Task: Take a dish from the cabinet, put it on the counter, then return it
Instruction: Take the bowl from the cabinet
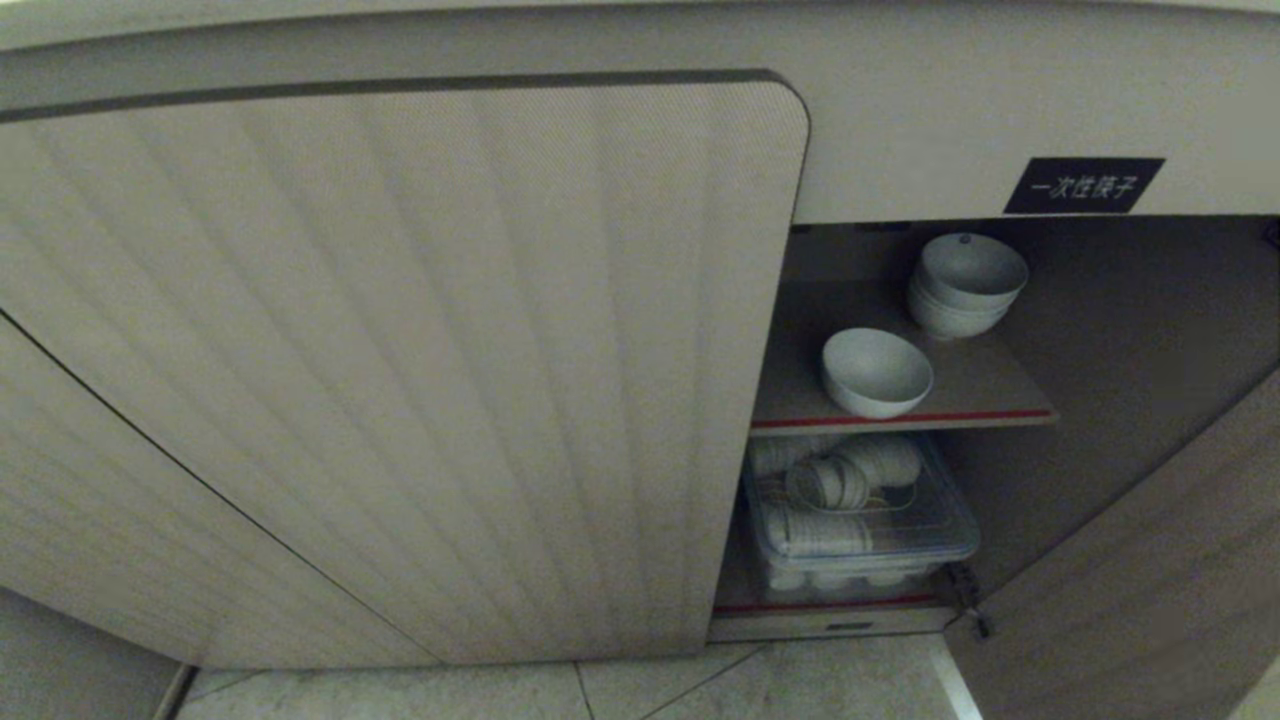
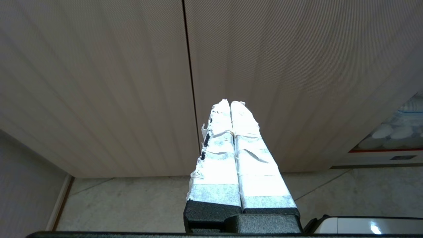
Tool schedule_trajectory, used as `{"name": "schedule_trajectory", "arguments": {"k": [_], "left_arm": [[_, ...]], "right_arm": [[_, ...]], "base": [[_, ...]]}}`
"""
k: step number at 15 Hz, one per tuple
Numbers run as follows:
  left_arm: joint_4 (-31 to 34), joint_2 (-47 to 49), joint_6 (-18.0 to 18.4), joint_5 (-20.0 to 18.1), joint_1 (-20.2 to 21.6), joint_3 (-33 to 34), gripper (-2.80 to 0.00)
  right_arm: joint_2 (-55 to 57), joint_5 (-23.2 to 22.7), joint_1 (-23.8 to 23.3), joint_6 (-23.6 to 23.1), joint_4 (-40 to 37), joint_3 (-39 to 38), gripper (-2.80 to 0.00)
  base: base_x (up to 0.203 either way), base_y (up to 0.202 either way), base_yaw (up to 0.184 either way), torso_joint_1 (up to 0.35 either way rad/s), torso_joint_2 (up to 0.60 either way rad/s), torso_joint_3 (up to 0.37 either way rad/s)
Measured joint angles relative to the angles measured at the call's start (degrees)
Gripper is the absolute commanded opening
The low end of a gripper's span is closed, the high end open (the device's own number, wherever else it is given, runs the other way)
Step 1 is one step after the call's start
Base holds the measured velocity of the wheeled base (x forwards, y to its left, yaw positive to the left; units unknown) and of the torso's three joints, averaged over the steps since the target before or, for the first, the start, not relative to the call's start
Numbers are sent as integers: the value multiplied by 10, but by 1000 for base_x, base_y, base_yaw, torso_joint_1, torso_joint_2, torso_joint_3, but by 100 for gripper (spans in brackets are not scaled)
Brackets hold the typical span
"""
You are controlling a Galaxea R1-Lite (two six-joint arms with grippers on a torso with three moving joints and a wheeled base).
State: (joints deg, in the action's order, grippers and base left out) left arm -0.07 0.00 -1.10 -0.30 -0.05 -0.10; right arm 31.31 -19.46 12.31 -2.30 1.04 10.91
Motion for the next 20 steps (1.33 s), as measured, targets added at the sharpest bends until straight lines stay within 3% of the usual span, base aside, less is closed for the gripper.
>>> {"name": "schedule_trajectory", "arguments": {"k": [9, 15, 20], "left_arm": [[0, 0, 0, 1, 0, 0, -280], [0, 0, 0, 0, 0, 0, -280], [0, 0, 0, 0, 0, 0, -280]], "right_arm": [[205, 0, -40, -2, 123, 10, -280], [323, 2, -48, 0, 163, 82, -280], [405, 33, -52, 14, 233, 103, -280]], "base": [[0, 0, 0, 0, 0, 0], [0, 0, 0, 0, 0, 0], [0, 0, 0, 0, 0, 0]]}}
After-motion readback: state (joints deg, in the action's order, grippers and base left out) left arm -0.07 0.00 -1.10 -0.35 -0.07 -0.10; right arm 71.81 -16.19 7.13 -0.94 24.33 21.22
